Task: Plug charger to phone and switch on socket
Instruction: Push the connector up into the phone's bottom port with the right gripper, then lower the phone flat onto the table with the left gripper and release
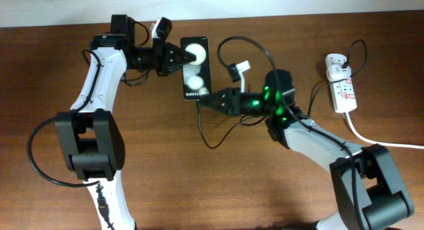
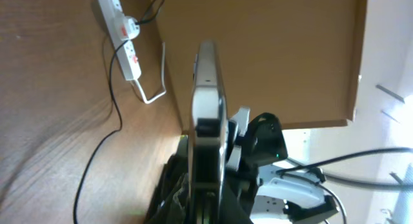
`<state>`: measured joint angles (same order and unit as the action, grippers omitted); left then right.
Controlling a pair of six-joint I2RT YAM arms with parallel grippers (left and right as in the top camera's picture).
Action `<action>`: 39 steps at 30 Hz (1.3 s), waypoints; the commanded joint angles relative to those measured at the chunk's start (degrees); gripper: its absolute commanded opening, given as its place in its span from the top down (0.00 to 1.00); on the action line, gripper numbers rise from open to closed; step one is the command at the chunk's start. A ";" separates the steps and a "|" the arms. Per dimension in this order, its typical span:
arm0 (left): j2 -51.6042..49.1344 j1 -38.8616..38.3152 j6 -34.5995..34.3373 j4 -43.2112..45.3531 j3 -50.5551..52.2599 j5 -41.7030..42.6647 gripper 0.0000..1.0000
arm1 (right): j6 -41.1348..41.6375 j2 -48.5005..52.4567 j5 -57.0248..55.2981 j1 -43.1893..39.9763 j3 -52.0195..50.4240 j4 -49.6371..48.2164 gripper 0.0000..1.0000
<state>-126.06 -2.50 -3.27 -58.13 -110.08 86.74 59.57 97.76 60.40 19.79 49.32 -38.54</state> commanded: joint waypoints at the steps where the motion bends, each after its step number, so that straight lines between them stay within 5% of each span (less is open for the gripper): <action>1: 0.13 -0.24 0.13 -0.59 -0.02 1.40 1.00 | -3.43 0.13 -0.46 -1.81 1.25 1.75 0.40; 5: 0.13 0.15 0.13 -0.68 -0.02 -5.40 1.00 | -5.33 0.13 0.72 -1.81 1.25 3.30 0.26; 15: 0.13 0.13 0.13 -8.76 0.66 -30.71 1.00 | -17.42 0.13 -2.60 -1.81 1.25 21.07 0.25; 39: 0.11 0.11 0.09 4.11 19.26 -46.12 1.00 | -20.39 0.13 -4.76 -1.75 1.25 26.36 0.24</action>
<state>-126.13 -2.66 -3.03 -54.35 -91.07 42.04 40.21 97.80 56.14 18.13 50.13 -11.99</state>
